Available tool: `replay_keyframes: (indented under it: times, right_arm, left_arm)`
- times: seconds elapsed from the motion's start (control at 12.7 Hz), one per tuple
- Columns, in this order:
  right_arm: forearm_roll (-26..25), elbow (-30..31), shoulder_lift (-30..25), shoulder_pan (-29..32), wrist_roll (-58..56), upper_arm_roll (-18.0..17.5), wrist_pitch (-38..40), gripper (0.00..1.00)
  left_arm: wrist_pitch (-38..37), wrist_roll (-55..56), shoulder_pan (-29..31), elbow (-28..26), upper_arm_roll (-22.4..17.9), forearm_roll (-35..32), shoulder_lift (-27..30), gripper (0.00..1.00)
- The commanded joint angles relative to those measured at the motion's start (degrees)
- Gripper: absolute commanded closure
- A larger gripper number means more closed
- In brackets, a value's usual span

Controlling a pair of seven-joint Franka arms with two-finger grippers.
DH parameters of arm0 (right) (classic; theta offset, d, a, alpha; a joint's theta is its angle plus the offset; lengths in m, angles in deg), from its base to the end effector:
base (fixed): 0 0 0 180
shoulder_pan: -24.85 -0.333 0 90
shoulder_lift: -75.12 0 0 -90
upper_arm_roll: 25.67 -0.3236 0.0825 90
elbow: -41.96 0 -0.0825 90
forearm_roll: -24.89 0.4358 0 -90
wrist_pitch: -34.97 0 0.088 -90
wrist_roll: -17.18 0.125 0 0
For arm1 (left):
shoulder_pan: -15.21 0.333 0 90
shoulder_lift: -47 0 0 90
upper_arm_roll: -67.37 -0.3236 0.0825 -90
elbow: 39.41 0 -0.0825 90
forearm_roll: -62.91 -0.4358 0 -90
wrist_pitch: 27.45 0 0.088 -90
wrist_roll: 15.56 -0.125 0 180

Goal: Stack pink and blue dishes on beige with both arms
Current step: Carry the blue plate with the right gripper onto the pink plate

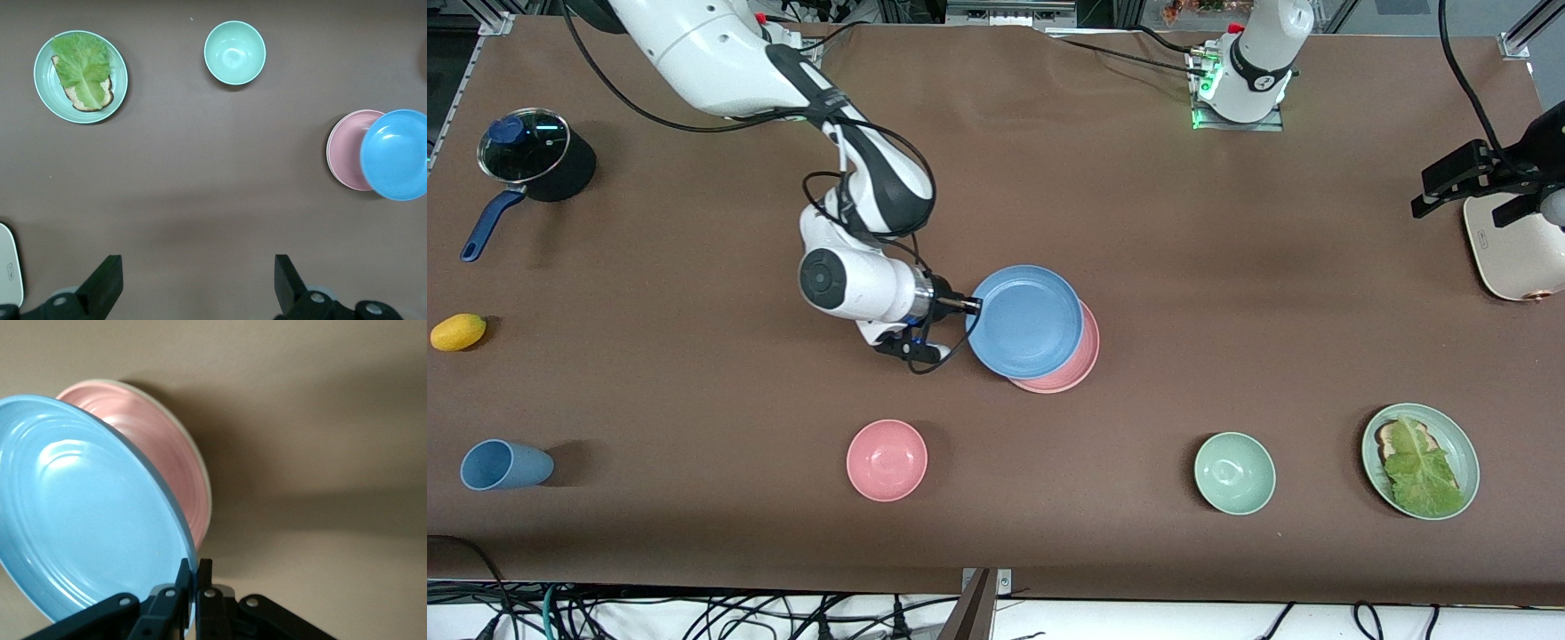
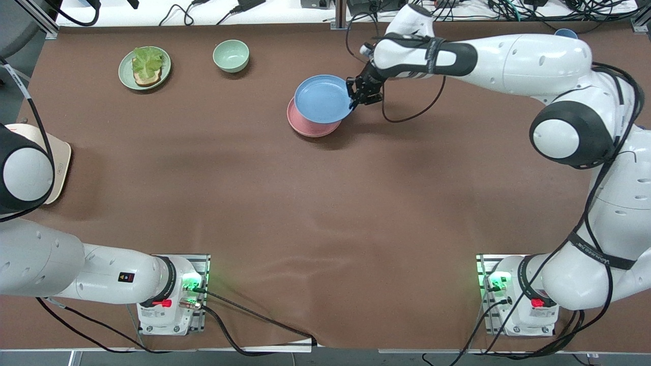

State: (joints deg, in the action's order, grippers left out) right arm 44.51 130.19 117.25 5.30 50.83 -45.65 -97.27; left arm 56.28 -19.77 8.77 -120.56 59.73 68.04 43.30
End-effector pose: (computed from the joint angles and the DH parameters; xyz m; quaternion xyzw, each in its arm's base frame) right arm 0.6031 0.4667 0.2072 -0.9643 0.1050 0.1209 0.2110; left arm 0.6153 -0.0019 0.6460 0.9987 -0.0308 -0.0076 0.0406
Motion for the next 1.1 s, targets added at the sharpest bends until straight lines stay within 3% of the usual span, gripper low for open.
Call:
replay_keyframes:
  times: [0.0, 0.16, 0.47, 0.95, 1.03]
  right_arm:
    - [-0.89, -0.69, 1.73, -1.55, -0.17, 0.30, -1.88, 1.00]
    - [-4.14, -0.69, 2.87, -1.63, -0.17, 0.30, -3.10, 1.00]
    - [-4.33, -1.04, 4.72, -2.16, -0.34, 0.30, -8.29, 1.00]
    - [-4.33, -1.83, 6.13, -3.04, -0.26, 0.30, -8.91, 1.00]
    - [-4.33, -1.83, 6.13, -2.86, -0.17, 0.30, -8.91, 0.57]
  left_arm:
    - [-0.14, -1.42, 0.46, -0.33, 0.43, -0.38, 0.18, 0.00]
    - [-0.14, -1.33, 0.11, -0.33, 0.43, -0.38, 0.18, 0.00]
    - [-0.22, -1.42, 0.11, -0.50, 0.52, -0.30, 0.27, 0.00]
    - [-0.22, -1.77, 0.37, -0.51, 0.43, -0.30, 0.27, 0.00]
    - [-0.22, -1.77, 0.37, -0.51, 0.43, -0.30, 0.27, 0.00]
